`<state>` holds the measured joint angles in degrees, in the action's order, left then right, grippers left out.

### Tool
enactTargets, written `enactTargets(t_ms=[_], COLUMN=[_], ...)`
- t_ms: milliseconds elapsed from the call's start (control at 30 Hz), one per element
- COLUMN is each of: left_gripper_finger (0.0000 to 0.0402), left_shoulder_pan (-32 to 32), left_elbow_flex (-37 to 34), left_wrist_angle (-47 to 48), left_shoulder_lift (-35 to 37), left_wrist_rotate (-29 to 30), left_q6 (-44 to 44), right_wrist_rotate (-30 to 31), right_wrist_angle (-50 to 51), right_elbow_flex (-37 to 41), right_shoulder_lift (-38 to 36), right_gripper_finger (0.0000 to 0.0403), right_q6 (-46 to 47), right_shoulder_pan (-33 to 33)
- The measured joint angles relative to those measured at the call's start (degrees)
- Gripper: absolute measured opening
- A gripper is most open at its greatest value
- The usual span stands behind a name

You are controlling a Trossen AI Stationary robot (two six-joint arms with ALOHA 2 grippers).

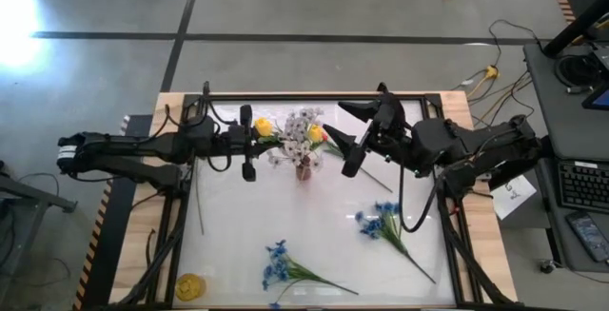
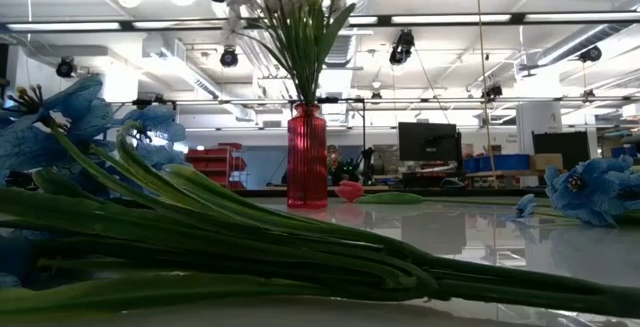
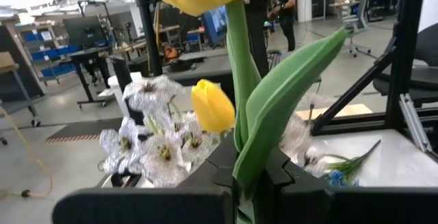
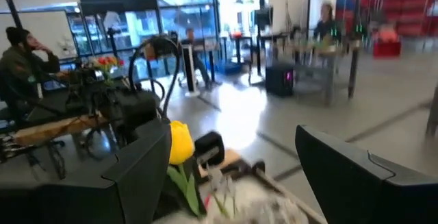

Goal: Sort flowers into vase by color
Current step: Put the yellow tulip into the red flower vase

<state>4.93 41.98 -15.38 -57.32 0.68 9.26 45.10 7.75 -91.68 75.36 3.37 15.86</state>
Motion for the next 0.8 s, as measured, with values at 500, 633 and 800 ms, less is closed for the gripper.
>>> enactTargets(t_ms=[500, 633, 800], left_gripper_finger=[0.0000, 0.0000, 0.0000], left_shoulder_pan=[0.00, 0.02, 0.05], left_elbow_flex=[0.63, 0.61, 0.59], left_wrist_angle=[-0.15, 0.03, -2.05], left_shoulder_lift=[-1.86, -3.03, -3.95], left_wrist_rotate=[1.39, 1.70, 1.73], left_q6=[-0.90, -2.48, -2.54], right_wrist_rotate=[-3.21, -3.08, -3.15], right_wrist_angle=[41.52, 41.63, 39.21], right_elbow_flex=[1.66, 5.79, 14.46], right_shoulder_lift=[-2.53, -0.94, -0.59], right_gripper_finger=[0.0304, 0.0304, 0.0304], right_q6=[22.59, 22.52, 23.15], right_shoulder_pan=[-1.36, -1.38, -1.38])
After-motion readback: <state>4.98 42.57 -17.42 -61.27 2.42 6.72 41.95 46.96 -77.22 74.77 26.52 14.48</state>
